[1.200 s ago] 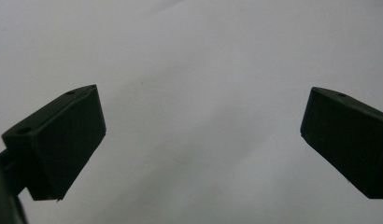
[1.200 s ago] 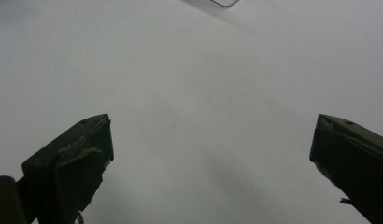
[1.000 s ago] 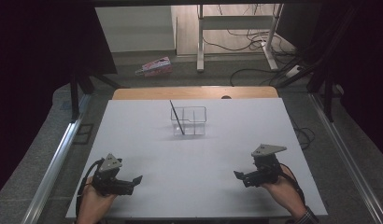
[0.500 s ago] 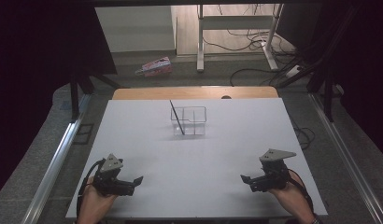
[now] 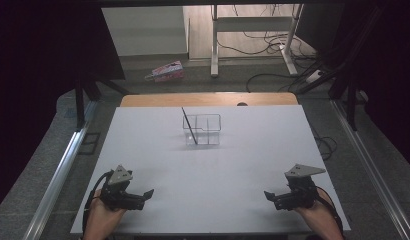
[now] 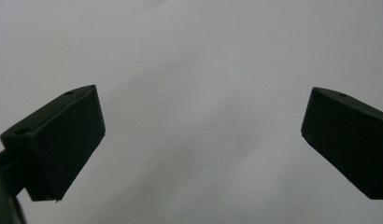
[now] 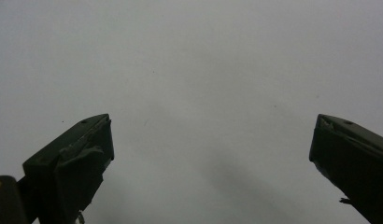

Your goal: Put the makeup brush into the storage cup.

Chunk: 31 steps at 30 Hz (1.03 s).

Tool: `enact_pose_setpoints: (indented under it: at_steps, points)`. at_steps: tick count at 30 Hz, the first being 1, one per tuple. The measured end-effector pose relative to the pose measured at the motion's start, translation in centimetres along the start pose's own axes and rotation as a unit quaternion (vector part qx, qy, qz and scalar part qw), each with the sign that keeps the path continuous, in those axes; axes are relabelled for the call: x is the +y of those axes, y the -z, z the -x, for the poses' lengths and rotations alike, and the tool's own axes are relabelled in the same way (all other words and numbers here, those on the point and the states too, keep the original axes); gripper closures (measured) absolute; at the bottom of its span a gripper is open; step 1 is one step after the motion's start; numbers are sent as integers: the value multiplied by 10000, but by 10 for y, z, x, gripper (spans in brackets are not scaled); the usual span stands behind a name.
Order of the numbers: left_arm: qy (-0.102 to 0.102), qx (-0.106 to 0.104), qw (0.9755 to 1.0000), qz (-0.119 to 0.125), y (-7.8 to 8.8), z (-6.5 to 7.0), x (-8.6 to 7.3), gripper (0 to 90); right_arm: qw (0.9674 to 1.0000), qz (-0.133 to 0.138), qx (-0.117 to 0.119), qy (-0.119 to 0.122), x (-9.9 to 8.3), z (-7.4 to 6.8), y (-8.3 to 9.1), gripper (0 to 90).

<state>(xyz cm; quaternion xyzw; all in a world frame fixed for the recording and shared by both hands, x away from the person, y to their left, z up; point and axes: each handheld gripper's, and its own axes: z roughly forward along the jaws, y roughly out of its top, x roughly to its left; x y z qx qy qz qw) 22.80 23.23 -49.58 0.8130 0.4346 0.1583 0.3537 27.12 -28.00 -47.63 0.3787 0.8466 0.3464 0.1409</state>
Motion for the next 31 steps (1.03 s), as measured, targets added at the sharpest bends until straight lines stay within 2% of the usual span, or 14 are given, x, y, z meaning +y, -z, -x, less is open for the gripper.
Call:
enact_pose_setpoints:
  at_steps: [22, 31]
  points:
    - [-24, -23, 10000, -56, -2, 1, 0, 0, 9997, -201, -103, -133, -20, 5, 9, 0]
    - [-18, -12, 10000, -69, -2, 1, 0, 0, 9994, -300, -52, -187, -23, 7, 8, 0]
